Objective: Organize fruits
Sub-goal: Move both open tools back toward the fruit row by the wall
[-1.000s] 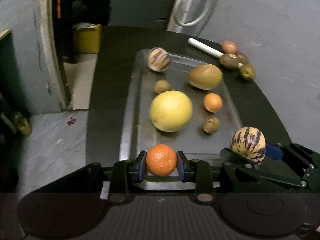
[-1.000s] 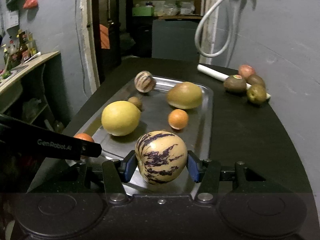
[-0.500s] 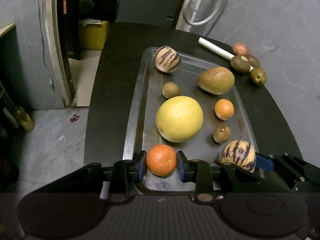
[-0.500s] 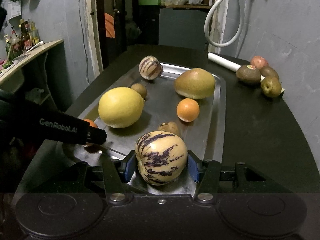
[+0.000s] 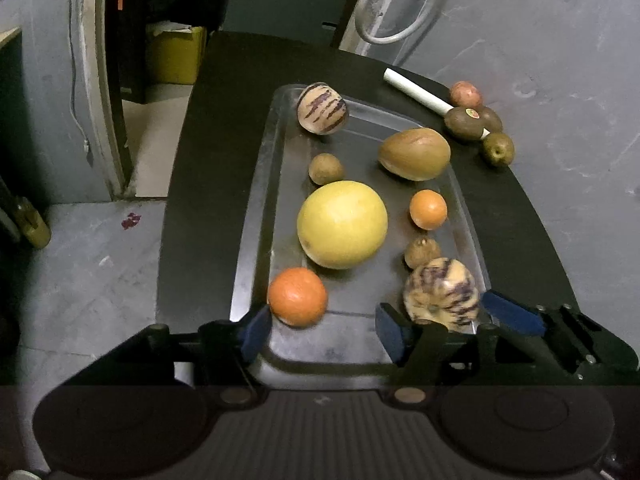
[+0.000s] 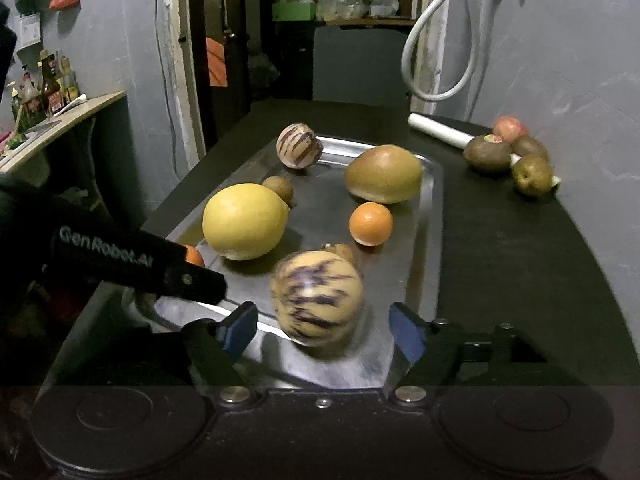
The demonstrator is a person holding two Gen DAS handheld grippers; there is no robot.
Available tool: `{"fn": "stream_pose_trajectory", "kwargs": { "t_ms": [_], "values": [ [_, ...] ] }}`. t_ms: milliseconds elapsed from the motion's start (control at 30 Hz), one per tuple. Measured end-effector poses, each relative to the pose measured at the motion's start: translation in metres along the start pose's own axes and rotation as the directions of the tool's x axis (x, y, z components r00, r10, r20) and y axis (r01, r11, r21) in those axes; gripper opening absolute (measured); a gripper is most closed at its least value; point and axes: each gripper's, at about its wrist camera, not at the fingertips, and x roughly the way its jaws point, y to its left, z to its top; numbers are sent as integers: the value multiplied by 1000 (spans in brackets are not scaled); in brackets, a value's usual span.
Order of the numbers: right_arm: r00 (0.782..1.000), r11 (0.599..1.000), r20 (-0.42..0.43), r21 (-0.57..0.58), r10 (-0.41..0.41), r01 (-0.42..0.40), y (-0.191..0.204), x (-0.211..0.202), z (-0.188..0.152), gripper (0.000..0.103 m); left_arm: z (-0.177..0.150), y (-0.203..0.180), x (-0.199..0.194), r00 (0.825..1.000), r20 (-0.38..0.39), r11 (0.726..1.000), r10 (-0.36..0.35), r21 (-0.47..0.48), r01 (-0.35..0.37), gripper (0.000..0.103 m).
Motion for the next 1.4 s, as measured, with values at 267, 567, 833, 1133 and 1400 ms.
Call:
{"fn": "stream_pose_trajectory", "kwargs": {
  "t_ms": [267, 567, 833, 1133, 1400],
  "values": [
    [996, 994, 40, 81, -77, 73, -5, -53, -6, 97, -16, 5, -45, 999, 42, 999, 9, 35, -10, 92],
    [989, 987, -7, 69, -146, 146, 9, -94, -17, 102, -45, 8, -64, 992, -78, 988, 95, 127, -85, 102],
    [970, 965, -68, 105, -233, 239, 0, -113, -26, 102, -55, -4, -65, 985, -150, 977, 90, 204, -58, 102],
    [926, 908, -51, 183, -374, 377, -29, -130, -37, 102, -47, -39, -64, 987, -149, 956, 55, 292, -9, 102],
    [877, 865, 78, 230, -474, 446, -53, -144, -28, 102, -21, -57, -50, 988, -152, 953, 24, 301, 23, 102]
  ]
}}
